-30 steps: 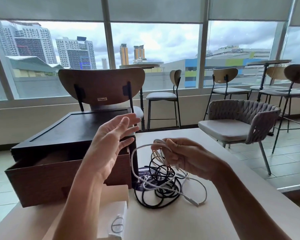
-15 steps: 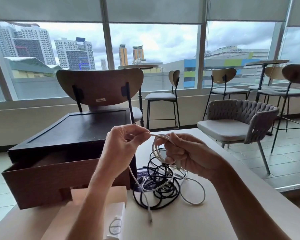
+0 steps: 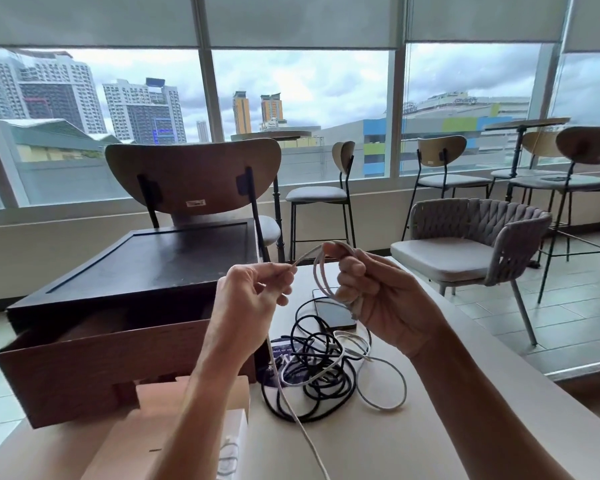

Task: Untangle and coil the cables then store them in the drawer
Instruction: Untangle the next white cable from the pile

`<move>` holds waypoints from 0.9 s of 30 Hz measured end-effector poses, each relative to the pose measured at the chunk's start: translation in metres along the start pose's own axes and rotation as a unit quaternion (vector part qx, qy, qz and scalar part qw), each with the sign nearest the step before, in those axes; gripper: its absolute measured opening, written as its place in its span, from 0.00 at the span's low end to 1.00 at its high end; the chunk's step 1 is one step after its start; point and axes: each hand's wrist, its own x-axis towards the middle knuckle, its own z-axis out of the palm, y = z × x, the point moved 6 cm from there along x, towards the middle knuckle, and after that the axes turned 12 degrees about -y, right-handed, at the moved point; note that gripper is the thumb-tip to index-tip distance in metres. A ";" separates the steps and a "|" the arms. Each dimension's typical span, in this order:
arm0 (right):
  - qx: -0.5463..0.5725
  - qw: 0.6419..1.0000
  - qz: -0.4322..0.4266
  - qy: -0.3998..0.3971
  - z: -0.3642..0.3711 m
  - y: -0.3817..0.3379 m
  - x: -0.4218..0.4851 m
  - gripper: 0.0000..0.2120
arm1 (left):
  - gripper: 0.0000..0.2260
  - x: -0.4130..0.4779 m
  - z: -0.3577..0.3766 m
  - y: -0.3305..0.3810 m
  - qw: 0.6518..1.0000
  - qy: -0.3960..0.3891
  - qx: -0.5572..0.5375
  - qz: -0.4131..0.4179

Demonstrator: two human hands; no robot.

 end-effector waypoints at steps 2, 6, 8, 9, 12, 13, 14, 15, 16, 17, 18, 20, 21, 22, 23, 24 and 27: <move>0.026 0.999 -0.027 0.012 -0.004 -0.003 0.000 0.17 | 0.07 -0.001 0.003 -0.004 0.999 -0.028 0.016 -0.011; 0.039 0.994 -0.078 0.061 -0.016 -0.010 -0.002 0.23 | 0.11 -0.001 0.013 0.000 0.994 -0.077 0.072 -0.001; 0.056 0.991 -0.096 0.077 -0.020 -0.011 -0.003 0.23 | 0.13 -0.002 0.021 0.004 0.989 -0.106 0.101 0.007; 0.063 0.988 -0.107 0.090 -0.020 -0.011 -0.002 0.20 | 0.14 -0.004 0.025 0.007 0.986 -0.124 0.115 0.008; 0.064 0.978 -0.146 0.131 -0.023 -0.013 -0.002 0.16 | 0.17 -0.009 0.034 0.012 0.974 -0.164 0.159 0.000; 0.060 0.976 -0.158 0.137 -0.023 -0.013 -0.002 0.16 | 0.17 -0.010 0.036 0.013 0.970 -0.174 0.169 -0.004; 0.051 0.975 -0.164 0.140 -0.023 -0.014 -0.002 0.16 | 0.18 -0.011 0.038 0.014 0.966 -0.185 0.179 -0.006; 0.035 0.975 -0.166 0.145 -0.023 -0.015 -0.002 0.16 | 0.17 -0.012 0.040 0.016 0.962 -0.198 0.190 -0.005; 0.016 0.974 -0.166 0.152 -0.025 -0.015 -0.003 0.17 | 0.17 -0.013 0.043 0.018 0.957 -0.211 0.200 -0.003; -0.002 0.973 -0.167 0.161 -0.026 -0.016 -0.003 0.16 | 0.15 -0.015 0.045 0.021 0.953 -0.225 0.204 -0.002; -0.018 0.969 -0.172 0.174 -0.027 -0.016 -0.004 0.15 | 0.12 -0.016 0.047 0.022 0.949 -0.239 0.204 -0.001; -0.053 0.959 -0.186 0.207 -0.030 -0.018 -0.007 0.13 | 0.06 -0.017 0.051 0.022 0.948 -0.267 0.174 -0.008; -0.084 0.951 -0.188 0.228 -0.031 -0.019 -0.008 0.13 | 0.05 -0.017 0.052 0.022 0.947 -0.283 0.148 -0.016; -0.130 0.941 -0.183 0.252 -0.031 -0.020 -0.010 0.12 | 0.05 -0.018 0.053 0.023 0.946 -0.300 0.122 -0.025; -0.186 0.927 -0.172 0.275 -0.031 -0.022 -0.011 0.12 | 0.06 -0.019 0.053 0.024 0.945 -0.314 0.089 -0.033; -0.245 0.911 -0.160 0.290 -0.030 -0.023 -0.013 0.11 | 0.06 -0.020 0.053 0.025 0.944 -0.324 0.052 -0.040; -0.386 0.870 -0.118 0.281 -0.023 -0.024 -0.012 0.12 | 0.07 -0.019 0.046 0.032 0.943 -0.325 -0.046 -0.061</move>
